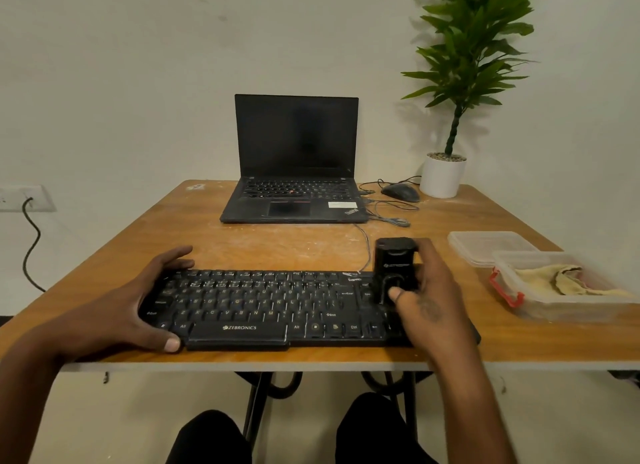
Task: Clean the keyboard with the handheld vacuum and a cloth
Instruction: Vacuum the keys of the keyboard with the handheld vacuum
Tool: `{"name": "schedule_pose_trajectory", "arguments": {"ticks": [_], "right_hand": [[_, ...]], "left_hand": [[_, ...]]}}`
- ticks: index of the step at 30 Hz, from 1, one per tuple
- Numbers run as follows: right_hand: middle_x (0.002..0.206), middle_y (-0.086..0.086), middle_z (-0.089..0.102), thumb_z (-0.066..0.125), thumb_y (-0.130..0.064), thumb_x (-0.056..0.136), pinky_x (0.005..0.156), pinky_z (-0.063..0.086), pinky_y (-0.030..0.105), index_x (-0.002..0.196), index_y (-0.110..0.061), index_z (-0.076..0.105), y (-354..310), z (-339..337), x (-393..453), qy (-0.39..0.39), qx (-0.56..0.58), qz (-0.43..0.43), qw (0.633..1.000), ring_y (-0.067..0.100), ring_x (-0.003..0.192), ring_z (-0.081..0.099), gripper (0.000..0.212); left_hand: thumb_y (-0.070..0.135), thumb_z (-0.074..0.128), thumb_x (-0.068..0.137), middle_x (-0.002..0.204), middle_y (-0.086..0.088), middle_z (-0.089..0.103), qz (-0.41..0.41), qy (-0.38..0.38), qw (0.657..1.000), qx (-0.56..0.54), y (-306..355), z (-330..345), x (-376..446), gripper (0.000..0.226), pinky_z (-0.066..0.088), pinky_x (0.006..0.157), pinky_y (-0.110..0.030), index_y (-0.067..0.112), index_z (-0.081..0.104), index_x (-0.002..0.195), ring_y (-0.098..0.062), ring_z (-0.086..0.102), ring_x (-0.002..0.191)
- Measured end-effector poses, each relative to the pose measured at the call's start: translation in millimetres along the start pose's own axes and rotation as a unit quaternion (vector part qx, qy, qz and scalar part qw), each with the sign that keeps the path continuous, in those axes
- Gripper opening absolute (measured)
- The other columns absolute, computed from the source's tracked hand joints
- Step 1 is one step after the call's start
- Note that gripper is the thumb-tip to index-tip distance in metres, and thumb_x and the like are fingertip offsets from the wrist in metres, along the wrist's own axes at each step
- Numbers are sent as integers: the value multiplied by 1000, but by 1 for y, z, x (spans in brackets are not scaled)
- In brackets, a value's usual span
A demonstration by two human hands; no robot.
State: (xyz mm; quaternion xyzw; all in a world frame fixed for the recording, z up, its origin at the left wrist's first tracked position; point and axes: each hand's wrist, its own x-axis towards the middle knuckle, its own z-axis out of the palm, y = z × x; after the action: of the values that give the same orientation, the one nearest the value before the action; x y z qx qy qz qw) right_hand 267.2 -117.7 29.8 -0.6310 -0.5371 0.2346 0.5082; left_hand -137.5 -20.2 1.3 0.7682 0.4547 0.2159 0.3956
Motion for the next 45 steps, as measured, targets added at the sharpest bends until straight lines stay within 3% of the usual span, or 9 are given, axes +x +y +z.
{"name": "schedule_pose_trajectory", "arguments": {"ticks": [5,9,14,19,23,29,35,42,45], "right_hand": [[112,-12,65,59,6,91,75,57,30,131,-39,47,-5,22,0,-46,12,-10,999,6,102,65,62],[107,-6,69,56,12,90,62,55,28,120,-43,51,-1,-13,0,-9,70,33,997,13,93,71,63],[98,-9,71,58,10,87,65,59,37,118,-45,52,5,-14,2,27,12,13,999,10,83,71,64],[114,-12,65,60,4,91,68,55,26,131,-42,45,0,20,3,-29,-21,-11,999,7,101,65,63],[109,-15,66,59,9,90,65,55,18,126,-40,50,2,4,1,-41,22,-5,999,-9,90,66,62],[95,-11,70,58,9,88,65,60,37,116,-46,50,4,-16,0,16,2,5,1000,9,81,72,63],[113,-12,66,60,3,91,60,49,13,130,-44,45,0,21,2,-47,-15,-18,999,5,100,65,63],[104,-9,72,56,14,88,59,56,23,109,-50,54,16,-40,3,36,70,33,996,4,87,72,68],[103,-4,72,54,17,85,67,62,41,115,-42,55,25,-59,1,90,73,47,992,16,91,72,66]], "left_hand": [[61,102,39,151,37,40,2,-4,1000,-3,0,-1,-2,142,49,107,-37,69,17,152,6,50,133],[61,102,39,149,36,42,4,-4,1000,-8,0,0,-1,141,49,106,-34,69,17,152,6,51,132],[59,103,38,147,34,45,9,2,1000,-7,-4,-1,3,140,50,105,-39,68,22,151,3,54,131],[59,103,37,147,34,47,17,2,1000,-10,-8,-2,4,139,51,104,-42,68,24,151,-2,55,132],[57,104,38,147,31,47,16,6,1000,-12,-11,-2,4,138,51,106,-45,67,25,151,-7,55,133],[55,105,36,150,25,48,11,7,1000,-20,-15,-3,7,141,50,107,-48,65,27,152,-12,55,135],[46,109,35,155,14,45,8,8,1000,-16,-33,-10,15,144,50,104,-56,63,29,154,-28,53,136],[56,106,36,164,16,38,18,20,999,43,-64,-15,27,148,40,112,-59,56,25,159,-22,43,147],[53,107,37,165,17,36,5,27,998,51,-80,-18,33,150,39,112,-60,53,23,161,-21,41,149]]}}
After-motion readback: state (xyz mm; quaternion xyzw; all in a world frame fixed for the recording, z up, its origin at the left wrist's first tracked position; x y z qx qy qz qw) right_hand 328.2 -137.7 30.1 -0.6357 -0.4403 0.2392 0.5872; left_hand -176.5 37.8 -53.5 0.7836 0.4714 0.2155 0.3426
